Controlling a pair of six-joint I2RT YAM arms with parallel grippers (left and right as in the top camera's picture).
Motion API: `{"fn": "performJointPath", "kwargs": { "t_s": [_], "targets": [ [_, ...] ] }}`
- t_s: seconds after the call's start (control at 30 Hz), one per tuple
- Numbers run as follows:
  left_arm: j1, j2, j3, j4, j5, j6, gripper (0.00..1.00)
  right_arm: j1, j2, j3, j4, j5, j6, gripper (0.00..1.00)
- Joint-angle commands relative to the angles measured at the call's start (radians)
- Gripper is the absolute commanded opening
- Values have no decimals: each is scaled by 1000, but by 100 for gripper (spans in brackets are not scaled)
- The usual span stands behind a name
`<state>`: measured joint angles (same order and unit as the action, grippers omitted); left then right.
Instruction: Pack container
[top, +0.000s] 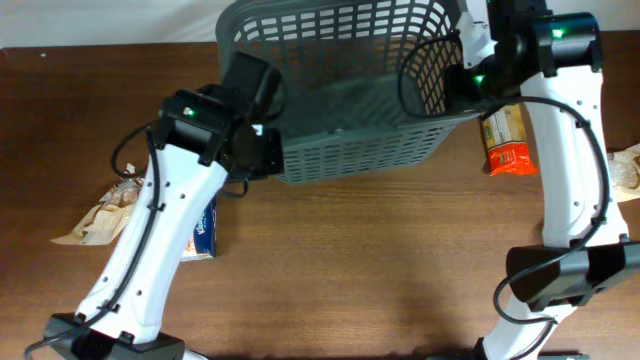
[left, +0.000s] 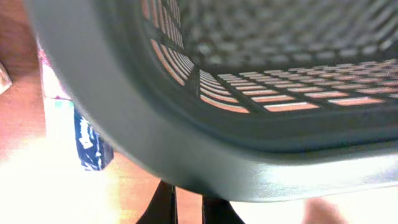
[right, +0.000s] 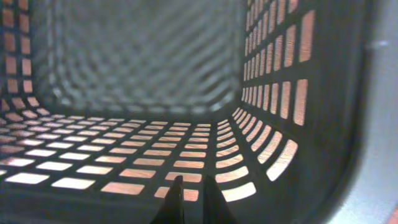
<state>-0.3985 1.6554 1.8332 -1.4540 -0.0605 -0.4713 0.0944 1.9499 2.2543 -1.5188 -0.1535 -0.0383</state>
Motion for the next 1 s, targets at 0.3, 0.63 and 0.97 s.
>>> {"fn": "performJointPath", "kwargs": {
  "t_s": [0.3, 0.63, 0.97],
  "targets": [
    [93, 1, -6, 90, -11, 83, 2, 17, 3, -1, -61, 50, -9, 4],
    [122, 1, -6, 108, -8, 107, 2, 17, 3, -1, -74, 54, -9, 4],
    [122, -48, 3, 117, -17, 131, 2, 17, -4, 89, -11, -28, -8, 4]
  ]
}}
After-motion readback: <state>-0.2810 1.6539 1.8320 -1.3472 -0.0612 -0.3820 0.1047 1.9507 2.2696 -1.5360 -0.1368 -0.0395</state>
